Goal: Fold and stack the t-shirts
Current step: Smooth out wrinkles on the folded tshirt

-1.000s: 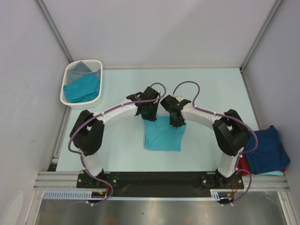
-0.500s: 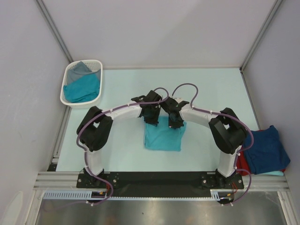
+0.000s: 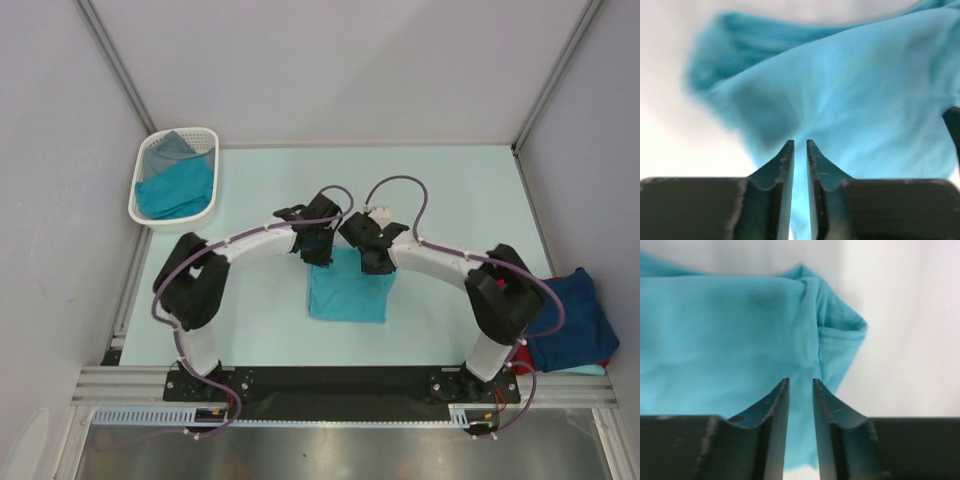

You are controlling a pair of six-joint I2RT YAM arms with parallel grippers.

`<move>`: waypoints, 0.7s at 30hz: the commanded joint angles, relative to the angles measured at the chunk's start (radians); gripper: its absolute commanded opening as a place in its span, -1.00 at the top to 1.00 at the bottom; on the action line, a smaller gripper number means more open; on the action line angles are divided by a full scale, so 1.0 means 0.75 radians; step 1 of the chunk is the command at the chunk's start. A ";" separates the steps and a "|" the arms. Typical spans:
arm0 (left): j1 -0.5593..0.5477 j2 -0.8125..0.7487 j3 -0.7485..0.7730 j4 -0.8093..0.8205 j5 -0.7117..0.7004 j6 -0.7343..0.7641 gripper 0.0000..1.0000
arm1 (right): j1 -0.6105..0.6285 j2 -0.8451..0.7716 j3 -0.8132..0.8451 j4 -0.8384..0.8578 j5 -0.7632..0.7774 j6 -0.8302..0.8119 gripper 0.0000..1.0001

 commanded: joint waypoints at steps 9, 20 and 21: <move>-0.012 -0.848 -0.097 -0.220 -0.454 -0.068 0.10 | 0.057 -0.600 0.102 -0.186 0.252 -0.038 -0.10; 0.014 -1.224 -0.261 -0.443 -0.987 -0.038 0.17 | 0.057 -0.884 -0.054 -0.353 0.448 0.087 -0.10; 0.043 -1.269 -0.253 -0.433 -1.059 0.025 0.16 | 0.055 -0.903 -0.058 -0.360 0.473 0.093 -0.11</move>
